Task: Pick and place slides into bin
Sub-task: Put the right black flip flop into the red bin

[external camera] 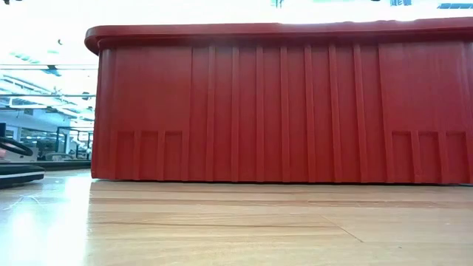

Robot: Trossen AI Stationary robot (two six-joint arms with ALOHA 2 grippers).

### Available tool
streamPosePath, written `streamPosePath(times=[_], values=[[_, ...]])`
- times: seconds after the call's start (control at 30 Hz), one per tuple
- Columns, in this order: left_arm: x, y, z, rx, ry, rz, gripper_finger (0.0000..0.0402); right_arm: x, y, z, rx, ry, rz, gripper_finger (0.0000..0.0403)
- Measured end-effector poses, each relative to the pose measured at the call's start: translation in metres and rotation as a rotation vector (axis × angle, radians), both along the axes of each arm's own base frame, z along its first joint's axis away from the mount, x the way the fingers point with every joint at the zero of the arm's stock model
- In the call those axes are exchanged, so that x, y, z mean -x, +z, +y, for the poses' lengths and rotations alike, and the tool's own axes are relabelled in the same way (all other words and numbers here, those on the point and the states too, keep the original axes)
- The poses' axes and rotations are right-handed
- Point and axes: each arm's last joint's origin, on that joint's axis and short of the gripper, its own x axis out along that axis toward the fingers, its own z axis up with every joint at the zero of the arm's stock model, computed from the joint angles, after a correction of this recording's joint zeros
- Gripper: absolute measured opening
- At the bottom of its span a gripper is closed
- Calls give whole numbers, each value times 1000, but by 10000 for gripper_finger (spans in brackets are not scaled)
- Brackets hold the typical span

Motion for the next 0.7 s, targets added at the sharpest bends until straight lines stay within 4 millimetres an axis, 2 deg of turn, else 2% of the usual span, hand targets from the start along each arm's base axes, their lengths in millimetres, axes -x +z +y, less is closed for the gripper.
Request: streamPosePath(times=[0.27, 0.47, 0.7], values=[[-9, -24, -6, -65, 51, 80, 307, 0, 0, 1, -24, 26, 8, 0], [-23, -40, -3, -82, 118, 139, 310, 0, 0, 1, -23, 24, 7, 0], [-29, -43, -1, -89, 106, 132, 309, 0, 0, 1, -14, 23, 5, 0]])
